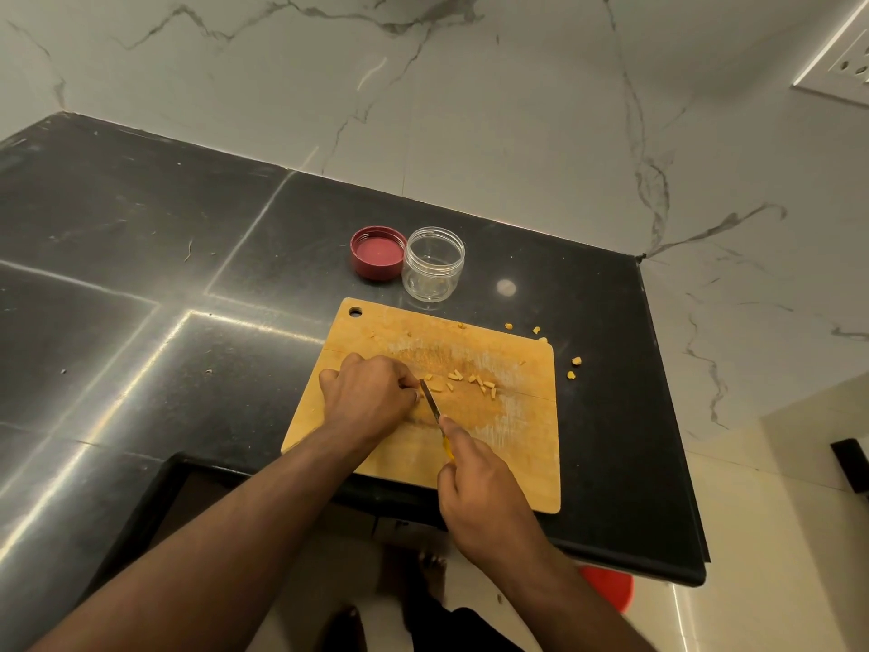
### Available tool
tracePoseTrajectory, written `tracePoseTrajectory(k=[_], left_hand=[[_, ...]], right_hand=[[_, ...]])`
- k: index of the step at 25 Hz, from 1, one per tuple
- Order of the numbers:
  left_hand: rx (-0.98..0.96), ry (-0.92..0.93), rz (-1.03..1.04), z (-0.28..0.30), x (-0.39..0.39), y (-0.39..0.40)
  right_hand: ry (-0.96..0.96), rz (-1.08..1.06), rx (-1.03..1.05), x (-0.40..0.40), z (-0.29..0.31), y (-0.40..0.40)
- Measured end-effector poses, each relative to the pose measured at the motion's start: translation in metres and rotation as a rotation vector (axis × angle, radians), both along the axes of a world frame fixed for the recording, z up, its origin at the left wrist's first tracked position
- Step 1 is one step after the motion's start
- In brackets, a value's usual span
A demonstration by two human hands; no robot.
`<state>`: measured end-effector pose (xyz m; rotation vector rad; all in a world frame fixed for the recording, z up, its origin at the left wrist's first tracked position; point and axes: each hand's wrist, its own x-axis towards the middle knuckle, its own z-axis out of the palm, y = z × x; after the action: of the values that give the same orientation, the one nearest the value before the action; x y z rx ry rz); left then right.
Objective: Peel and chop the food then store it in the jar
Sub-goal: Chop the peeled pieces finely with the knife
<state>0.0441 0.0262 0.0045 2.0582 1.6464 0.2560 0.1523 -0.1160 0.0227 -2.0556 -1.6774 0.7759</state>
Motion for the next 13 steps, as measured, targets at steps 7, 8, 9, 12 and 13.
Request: tracePoseTrajectory(k=[7, 8, 9, 12, 13], left_hand=[[0.011, 0.017, -0.003, 0.0, 0.001, 0.001], [0.014, 0.017, -0.004, 0.0, 0.001, 0.001], [0.012, 0.013, -0.006, -0.001, 0.0, 0.001], [0.008, -0.002, -0.013, -0.003, -0.002, 0.002], [0.005, -0.007, -0.016, -0.004, -0.003, 0.002]], right_hand=[[-0.041, 0.007, 0.001, -0.004, -0.003, -0.002], [-0.033, 0.002, -0.003, -0.005, -0.003, -0.006], [-0.027, -0.004, -0.003, -0.005, -0.003, -0.012], [-0.045, -0.041, 0.025, -0.003, 0.0, -0.023], [-0.046, -0.058, 0.04, -0.002, 0.001, -0.024]])
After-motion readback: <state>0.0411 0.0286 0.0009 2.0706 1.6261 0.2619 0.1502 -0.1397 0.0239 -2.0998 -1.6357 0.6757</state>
